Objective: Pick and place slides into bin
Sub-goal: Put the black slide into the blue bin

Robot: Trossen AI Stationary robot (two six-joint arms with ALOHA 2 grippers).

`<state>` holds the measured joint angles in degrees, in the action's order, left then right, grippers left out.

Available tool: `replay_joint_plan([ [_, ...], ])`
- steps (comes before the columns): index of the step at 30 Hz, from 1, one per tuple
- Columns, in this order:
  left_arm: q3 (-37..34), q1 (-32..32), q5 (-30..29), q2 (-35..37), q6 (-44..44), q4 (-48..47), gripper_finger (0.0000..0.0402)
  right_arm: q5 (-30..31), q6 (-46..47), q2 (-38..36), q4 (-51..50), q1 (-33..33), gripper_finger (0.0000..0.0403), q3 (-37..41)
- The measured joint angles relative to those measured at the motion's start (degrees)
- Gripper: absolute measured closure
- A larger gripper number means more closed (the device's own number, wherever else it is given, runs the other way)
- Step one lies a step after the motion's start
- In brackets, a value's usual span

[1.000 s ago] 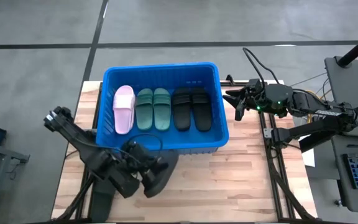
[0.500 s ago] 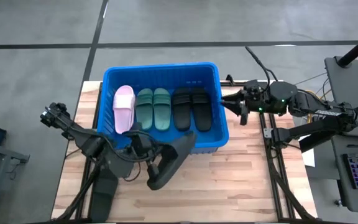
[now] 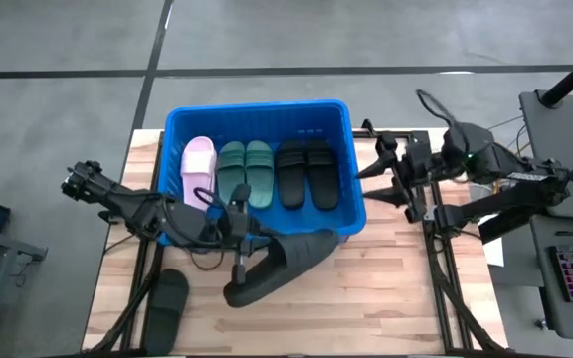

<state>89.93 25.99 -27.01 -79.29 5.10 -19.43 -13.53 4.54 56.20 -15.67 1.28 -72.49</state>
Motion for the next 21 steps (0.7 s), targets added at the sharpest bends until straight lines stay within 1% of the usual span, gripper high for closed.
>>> replay_joint_plan([
  [5,-0.29,-2.19,4.15,0.57,0.33,-0.02,0.0401,-0.01,-13.62,5.54,-8.54,2.73,0.0183,-7.51],
  [8,-0.32,-2.91,6.72,0.55,0.45,0.06,0.0401,0.02,-18.96,8.59,-11.39,3.21,0.0168,-11.84],
  [10,-0.32,-3.18,8.30,0.55,0.47,0.51,0.0401,0.01,-20.81,10.28,-12.92,3.21,0.0166,-14.53],
  [14,-0.32,-3.56,9.09,0.55,0.46,1.75,0.0401,-0.29,-26.13,13.11,-15.99,3.21,0.0173,-19.11],
  [16,-0.35,-3.70,9.74,0.57,0.47,2.59,0.0401,-1.73,-28.26,14.60,-18.89,3.21,0.0178,-21.36],
  [21,-0.49,-4.70,12.90,-0.24,0.49,5.39,0.0401,-4.94,-29.45,19.19,-27.30,3.21,0.0187,-27.40],
])
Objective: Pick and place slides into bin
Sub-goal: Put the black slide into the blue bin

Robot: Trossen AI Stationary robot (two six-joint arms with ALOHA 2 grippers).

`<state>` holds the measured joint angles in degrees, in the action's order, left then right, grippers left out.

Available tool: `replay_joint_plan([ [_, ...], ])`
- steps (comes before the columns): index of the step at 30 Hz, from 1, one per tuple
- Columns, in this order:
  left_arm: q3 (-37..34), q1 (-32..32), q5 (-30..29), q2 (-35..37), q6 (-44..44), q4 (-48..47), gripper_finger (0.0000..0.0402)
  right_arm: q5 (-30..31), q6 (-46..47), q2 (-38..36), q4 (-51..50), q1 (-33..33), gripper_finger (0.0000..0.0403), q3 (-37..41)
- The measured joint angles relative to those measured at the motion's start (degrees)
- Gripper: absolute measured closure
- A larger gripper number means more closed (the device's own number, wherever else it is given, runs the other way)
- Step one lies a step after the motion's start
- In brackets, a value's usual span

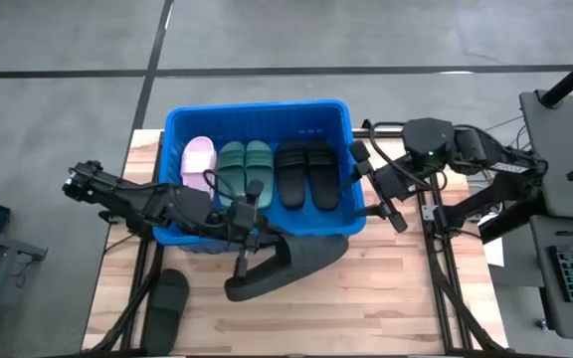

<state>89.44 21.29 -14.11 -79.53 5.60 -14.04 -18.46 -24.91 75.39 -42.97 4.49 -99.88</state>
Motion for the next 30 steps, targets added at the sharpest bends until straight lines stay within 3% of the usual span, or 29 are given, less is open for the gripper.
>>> replay_joint_plan([
  [6,-0.40,-1.62,1.76,-2.22,-0.01,1.21,0.0401,-4.32,-0.71,4.68,-4.99,0.00,0.0189,-7.53],
  [14,-0.81,-3.02,3.12,-2.56,-0.45,3.99,0.0401,-4.54,-6.01,10.88,-18.69,0.11,0.0188,-17.42],
  [30,-1.04,-7.16,3.39,-3.28,-0.57,6.10,0.0401,-6.55,-8.36,13.99,-18.56,0.15,0.0191,-21.91],
])
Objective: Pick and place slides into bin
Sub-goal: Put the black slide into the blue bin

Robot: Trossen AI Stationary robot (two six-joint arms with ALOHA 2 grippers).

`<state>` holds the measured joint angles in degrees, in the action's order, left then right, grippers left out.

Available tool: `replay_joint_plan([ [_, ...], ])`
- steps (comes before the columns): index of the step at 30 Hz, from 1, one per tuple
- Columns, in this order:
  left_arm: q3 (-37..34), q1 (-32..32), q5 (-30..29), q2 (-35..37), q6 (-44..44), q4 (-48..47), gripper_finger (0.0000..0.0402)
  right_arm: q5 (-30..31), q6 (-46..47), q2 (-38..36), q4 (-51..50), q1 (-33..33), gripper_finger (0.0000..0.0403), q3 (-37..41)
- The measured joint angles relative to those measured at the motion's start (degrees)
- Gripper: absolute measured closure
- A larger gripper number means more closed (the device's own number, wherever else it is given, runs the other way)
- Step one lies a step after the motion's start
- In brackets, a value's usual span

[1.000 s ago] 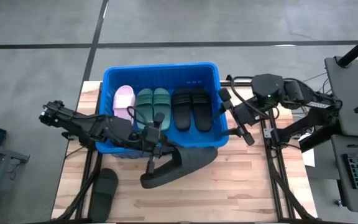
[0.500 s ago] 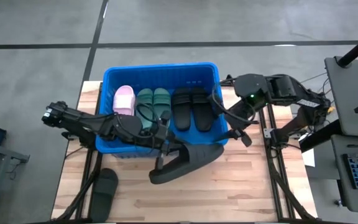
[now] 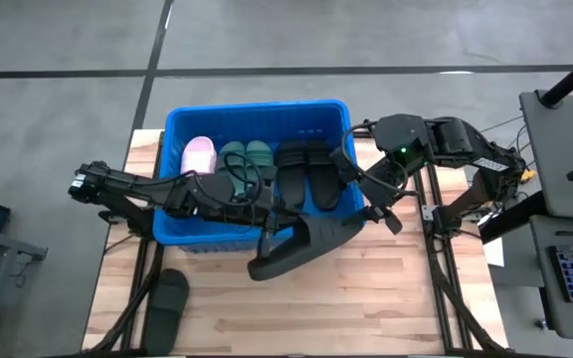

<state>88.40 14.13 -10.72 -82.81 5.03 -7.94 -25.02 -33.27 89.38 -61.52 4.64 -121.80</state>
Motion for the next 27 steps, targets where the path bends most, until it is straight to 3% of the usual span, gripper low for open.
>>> replay_joint_plan([
  [8,0.00,-1.69,0.42,-0.20,0.32,0.42,0.0401,-0.70,-0.36,-0.05,1.95,0.01,0.0255,0.00],
  [16,-0.63,-2.03,-0.09,-0.28,0.56,0.46,0.0401,-0.41,-1.29,-0.09,3.05,-0.04,0.0381,0.04],
  [27,-0.68,-2.48,-0.17,-0.31,2.24,1.36,0.0386,-0.28,-0.25,-0.09,3.78,-0.05,0.0393,0.04],
])
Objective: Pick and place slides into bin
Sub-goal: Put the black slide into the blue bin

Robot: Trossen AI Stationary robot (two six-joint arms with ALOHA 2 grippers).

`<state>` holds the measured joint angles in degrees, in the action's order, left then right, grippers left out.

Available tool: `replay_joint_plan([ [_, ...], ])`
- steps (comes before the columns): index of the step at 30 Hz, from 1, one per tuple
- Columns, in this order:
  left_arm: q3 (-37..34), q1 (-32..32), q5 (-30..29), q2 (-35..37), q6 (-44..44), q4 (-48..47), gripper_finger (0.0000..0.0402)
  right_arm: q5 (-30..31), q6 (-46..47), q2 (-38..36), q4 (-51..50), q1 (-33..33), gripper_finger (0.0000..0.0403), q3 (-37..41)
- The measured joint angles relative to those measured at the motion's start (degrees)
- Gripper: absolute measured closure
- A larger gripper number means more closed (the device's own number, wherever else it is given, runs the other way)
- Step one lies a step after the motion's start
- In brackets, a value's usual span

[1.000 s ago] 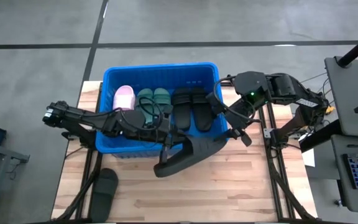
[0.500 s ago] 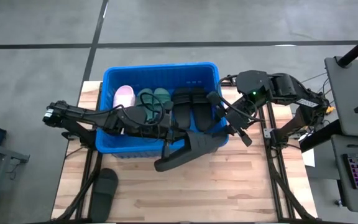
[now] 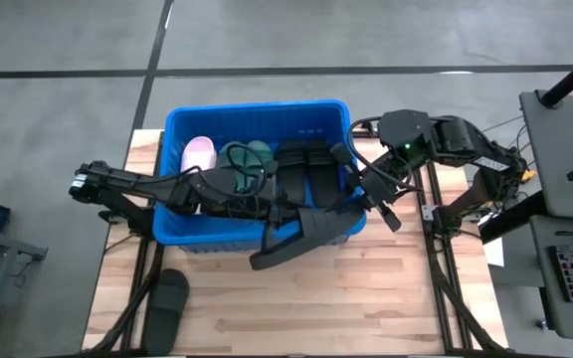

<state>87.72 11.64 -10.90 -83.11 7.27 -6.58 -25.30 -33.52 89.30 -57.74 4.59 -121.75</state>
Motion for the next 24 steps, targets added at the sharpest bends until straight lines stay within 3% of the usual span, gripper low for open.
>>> replay_joint_plan([
  [10,0.20,-1.27,-0.33,2.07,1.60,0.29,0.0230,0.24,-1.25,-3.47,-0.73,-2.68,0.0394,0.07],
  [14,0.20,-1.58,-0.30,4.45,1.53,0.13,0.0178,3.04,-1.09,-4.28,-1.93,-3.44,0.0394,0.07],
  [18,0.17,-1.81,-0.28,7.81,1.55,0.19,0.0154,5.91,-1.45,-4.28,-2.05,-3.50,0.0394,0.07],
  [24,0.09,-1.90,-0.32,12.98,1.47,-0.04,0.0151,10.72,-2.95,-3.77,-1.36,-3.80,0.0394,0.14],
])
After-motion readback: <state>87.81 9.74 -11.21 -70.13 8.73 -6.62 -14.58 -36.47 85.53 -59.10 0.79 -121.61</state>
